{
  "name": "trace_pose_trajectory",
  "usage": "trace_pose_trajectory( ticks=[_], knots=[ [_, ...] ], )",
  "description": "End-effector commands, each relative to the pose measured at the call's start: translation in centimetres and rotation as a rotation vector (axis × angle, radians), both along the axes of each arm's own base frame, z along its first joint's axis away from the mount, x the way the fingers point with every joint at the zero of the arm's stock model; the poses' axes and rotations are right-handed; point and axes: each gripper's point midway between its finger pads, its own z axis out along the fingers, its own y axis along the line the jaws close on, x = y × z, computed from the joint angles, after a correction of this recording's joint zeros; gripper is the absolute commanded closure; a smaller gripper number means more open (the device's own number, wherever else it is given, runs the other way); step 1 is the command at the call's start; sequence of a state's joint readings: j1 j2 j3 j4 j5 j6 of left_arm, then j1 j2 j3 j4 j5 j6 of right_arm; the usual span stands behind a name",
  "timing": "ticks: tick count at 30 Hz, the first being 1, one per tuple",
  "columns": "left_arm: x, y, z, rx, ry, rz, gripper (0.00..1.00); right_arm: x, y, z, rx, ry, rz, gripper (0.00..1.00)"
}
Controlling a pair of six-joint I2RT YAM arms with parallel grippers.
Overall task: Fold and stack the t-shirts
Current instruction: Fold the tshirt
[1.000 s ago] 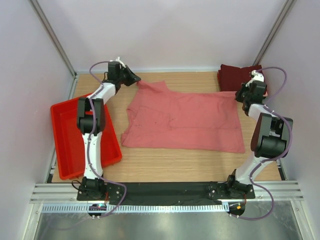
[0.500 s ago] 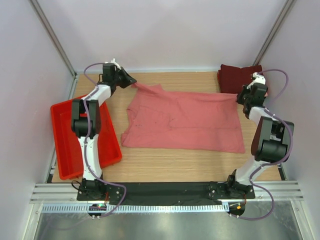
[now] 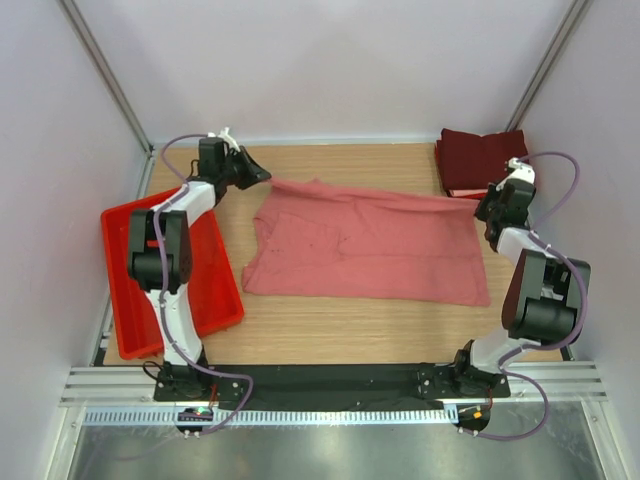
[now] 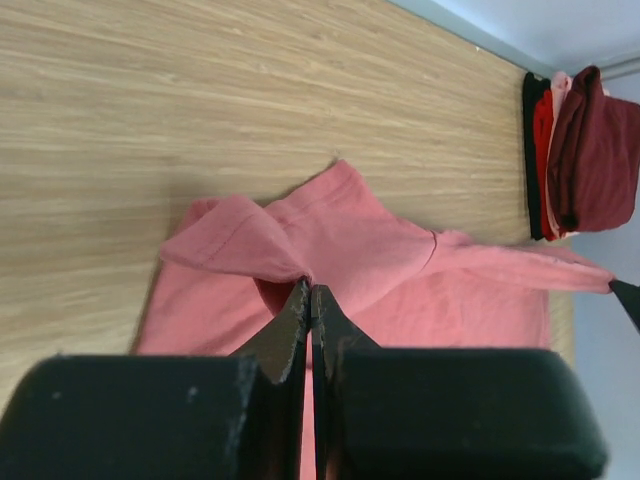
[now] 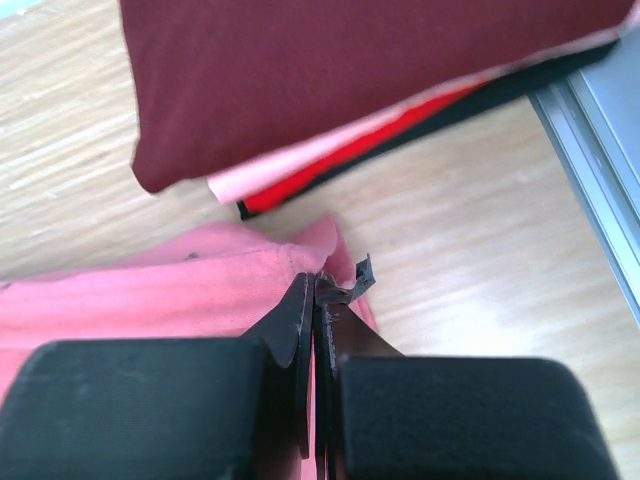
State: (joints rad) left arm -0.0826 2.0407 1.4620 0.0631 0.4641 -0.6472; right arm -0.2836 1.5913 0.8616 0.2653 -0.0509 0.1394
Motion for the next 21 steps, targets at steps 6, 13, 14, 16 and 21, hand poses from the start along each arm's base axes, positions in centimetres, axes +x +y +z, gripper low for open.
trace_pose_trajectory(
  ticks=[6, 13, 14, 16, 21],
  knots=[
    [-3.2, 1.5, 3.5, 0.086, -0.090, -0.016, 1.00, -3.0, -2.1, 1.9, -0.024, -0.054, -0.178, 0.99],
    [-5.9, 2.1, 1.2, 0.119, -0.017, -0.010, 1.00, -6.0, -2.2, 0.0, 0.000, -0.030, -0.264, 0.99],
    [-6.2, 2.2, 0.9, 0.118, -0.008, -0.006, 1.00, -6.2, -2.1, 0.1, 0.006, -0.040, -0.265, 0.99],
    [-7.1, 2.1, 0.4, 0.111, 0.030, -0.004, 1.00, -6.9, -1.9, -0.9, 0.020, -0.023, -0.274, 0.99],
    [-8.8, 2.5, 0.7, 0.117, 0.039, 0.010, 1.00, -8.0, -1.9, -1.7, 0.033, 0.014, -0.306, 0.99]
  ],
)
